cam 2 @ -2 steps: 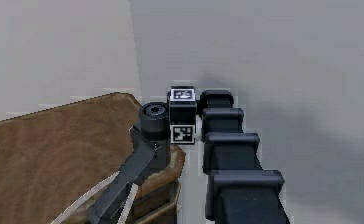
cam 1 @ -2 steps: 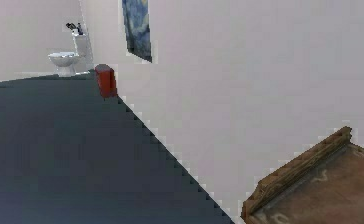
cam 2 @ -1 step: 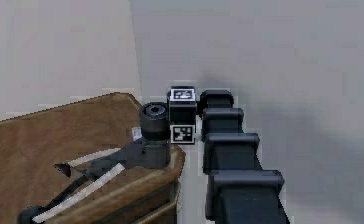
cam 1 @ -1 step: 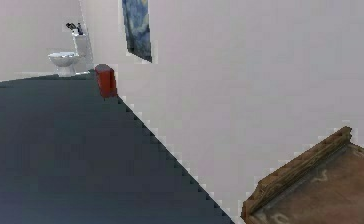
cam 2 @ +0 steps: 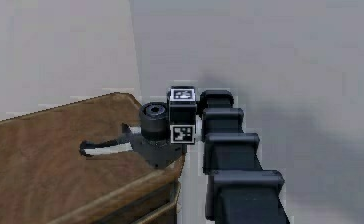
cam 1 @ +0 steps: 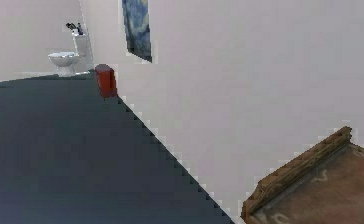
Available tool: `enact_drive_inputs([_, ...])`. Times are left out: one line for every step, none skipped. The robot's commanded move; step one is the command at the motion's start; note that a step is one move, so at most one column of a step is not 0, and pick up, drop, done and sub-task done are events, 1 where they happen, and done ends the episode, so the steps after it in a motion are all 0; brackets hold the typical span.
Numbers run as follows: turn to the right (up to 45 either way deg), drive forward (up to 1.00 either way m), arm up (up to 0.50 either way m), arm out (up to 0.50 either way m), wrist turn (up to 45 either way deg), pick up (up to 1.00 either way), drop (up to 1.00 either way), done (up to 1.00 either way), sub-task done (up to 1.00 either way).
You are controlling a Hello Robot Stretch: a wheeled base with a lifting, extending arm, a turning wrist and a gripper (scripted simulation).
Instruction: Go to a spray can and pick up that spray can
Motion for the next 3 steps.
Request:
enact_drive_inputs([0.0, 0.0, 0.0, 0.0, 18.0, 0.0, 0.0, 0.0, 0.0])
enact_drive_inputs([0.0, 0.0, 0.0, 0.0, 0.0, 1.0, 0.0, 0.0, 0.0])
enact_drive_inputs([0.0, 0.0, 0.0, 0.0, 0.0, 0.0, 0.0, 1.0, 0.0])
